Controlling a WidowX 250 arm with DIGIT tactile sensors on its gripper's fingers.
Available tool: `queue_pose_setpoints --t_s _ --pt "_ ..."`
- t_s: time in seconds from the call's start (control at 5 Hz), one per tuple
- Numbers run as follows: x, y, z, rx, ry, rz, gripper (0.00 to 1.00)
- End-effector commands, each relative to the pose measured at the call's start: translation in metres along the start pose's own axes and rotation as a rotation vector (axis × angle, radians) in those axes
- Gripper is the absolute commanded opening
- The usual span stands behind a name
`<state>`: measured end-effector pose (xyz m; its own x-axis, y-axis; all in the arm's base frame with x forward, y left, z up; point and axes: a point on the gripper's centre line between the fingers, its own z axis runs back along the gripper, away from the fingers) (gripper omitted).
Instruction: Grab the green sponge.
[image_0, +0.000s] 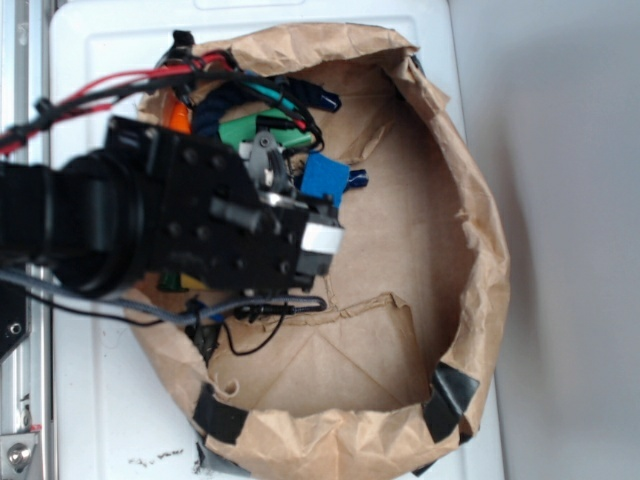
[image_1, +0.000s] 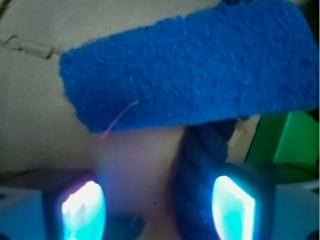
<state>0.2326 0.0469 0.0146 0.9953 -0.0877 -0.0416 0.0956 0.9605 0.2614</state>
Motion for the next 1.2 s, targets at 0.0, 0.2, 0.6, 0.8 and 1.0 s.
queue_pose_setpoints --t_s 0.0,0.2,0.6,0.8,1.0 --pt "-0.004 -0.003 -0.004 -0.026 0.033 0.013 0.0" --pt "-0.005 0.002 0.015 -0.072 0.03 0.003 1.0" --pt "-0.011 0.013 0.064 -0.165 0.042 0.028 1.0" --pt "-0.018 0.014 0.074 -0.226 0.041 0.075 1.0" --pt "-0.018 0.016 0.07 -0.307 0.071 0.148 1.0"
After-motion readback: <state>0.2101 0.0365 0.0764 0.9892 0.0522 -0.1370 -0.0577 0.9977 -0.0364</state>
